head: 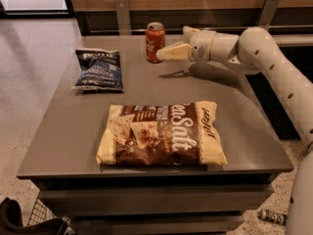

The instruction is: Knock coke can over

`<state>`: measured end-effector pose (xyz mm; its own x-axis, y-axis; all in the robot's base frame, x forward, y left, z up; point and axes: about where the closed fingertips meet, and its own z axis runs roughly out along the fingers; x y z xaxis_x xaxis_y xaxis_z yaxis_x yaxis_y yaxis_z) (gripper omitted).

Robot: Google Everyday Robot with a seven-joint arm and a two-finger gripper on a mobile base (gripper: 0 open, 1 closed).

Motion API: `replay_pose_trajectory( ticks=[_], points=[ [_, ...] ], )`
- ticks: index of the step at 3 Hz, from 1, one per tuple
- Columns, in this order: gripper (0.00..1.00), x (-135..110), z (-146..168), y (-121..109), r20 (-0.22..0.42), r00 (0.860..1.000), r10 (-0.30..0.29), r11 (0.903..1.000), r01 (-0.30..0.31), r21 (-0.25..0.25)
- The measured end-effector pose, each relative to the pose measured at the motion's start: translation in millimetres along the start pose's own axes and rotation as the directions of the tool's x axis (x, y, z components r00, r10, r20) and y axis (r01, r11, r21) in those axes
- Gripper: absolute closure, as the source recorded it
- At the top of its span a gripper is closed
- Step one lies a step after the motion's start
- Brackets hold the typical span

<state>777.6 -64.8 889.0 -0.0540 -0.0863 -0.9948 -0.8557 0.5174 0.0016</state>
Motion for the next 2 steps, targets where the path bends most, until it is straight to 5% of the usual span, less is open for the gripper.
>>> replay_pose_trajectory(
  ticks=[1,2],
  points=[
    [0.0,3.9,26.2,17.4,0.004,1.0,-0.021,0.9994,0.021,-0.029],
    [0.03,11.3,41.7,11.3,0.009,1.0,-0.012,0.9994,0.012,-0.034]
  ],
)
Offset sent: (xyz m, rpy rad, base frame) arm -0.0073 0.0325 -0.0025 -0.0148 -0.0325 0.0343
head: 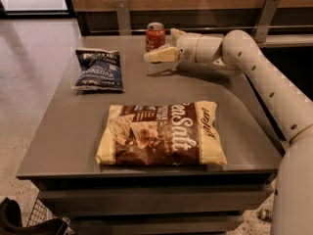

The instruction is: Knock coke can over

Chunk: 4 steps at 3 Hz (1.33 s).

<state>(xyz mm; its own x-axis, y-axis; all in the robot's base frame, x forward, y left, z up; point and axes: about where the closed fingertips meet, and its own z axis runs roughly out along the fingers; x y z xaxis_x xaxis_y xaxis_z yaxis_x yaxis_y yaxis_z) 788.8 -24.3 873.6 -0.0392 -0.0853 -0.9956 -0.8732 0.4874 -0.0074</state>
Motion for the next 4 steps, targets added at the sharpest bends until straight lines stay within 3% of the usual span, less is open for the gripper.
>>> replay_pose_trajectory(
  ticks=[3,4],
  points=[
    [0.96,4.7,17.0,1.0,0.002,1.0,0.003,0.9998,-0.003,-0.018],
    [1.0,4.7,18.5,2.0,0.002,1.0,0.003,0.9998,-0.003,-0.02]
  ],
)
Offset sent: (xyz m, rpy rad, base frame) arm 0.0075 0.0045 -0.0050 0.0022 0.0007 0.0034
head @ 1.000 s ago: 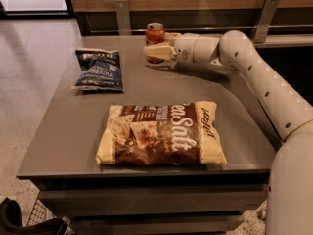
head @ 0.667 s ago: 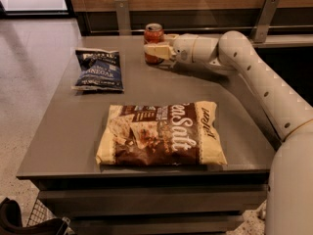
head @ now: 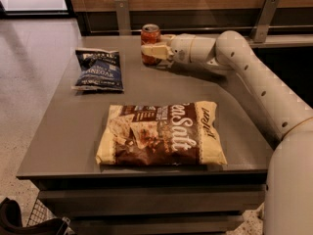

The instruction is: Knock coke can over

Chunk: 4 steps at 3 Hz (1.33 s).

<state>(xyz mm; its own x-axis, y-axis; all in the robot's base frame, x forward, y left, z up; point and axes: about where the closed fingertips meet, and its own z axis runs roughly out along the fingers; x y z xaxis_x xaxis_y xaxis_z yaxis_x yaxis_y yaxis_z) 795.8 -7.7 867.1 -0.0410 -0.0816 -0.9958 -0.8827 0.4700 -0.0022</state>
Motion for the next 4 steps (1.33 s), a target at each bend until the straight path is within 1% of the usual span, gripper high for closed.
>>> replay_pose_trajectory(
  ticks=[1,2,3,4],
  points=[
    [1.0,-5.4,-11.8,6.7,-0.009,1.0,-0.013,0.9998,0.013,0.015],
    [1.0,-16.8,-31.1,12.2,-0.05,0.998,-0.04,0.9981,0.042,0.045],
    [1.0,-34.9,-42.6,16.6,-0.113,0.99,-0.079,0.9947,0.086,0.057],
    [1.0,-51.7,-50.1,14.3,-0.264,0.957,-0.118,0.9909,0.131,0.032]
  ],
)
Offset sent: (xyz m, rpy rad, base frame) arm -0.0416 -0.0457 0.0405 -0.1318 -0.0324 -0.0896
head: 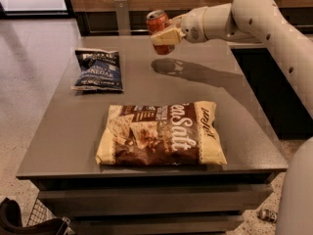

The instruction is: Knock coke can over

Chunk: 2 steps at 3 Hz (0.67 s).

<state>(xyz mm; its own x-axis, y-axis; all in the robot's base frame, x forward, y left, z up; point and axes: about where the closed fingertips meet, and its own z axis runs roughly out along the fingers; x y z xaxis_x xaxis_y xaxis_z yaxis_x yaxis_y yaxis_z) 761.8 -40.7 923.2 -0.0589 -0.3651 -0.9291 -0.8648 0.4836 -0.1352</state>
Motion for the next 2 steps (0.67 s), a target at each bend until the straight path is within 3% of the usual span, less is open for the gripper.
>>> replay_pose_trajectory(
  ticks=[1,2],
  points=[
    [1.0,1.2,-5.5,0.8,-0.114,0.993,-0.018,0.9992,0.014,-0.038],
    [1.0,10.9,-13.2,8.4,-0.226,0.974,-0.028,0.9975,0.013,-0.069]
  ],
)
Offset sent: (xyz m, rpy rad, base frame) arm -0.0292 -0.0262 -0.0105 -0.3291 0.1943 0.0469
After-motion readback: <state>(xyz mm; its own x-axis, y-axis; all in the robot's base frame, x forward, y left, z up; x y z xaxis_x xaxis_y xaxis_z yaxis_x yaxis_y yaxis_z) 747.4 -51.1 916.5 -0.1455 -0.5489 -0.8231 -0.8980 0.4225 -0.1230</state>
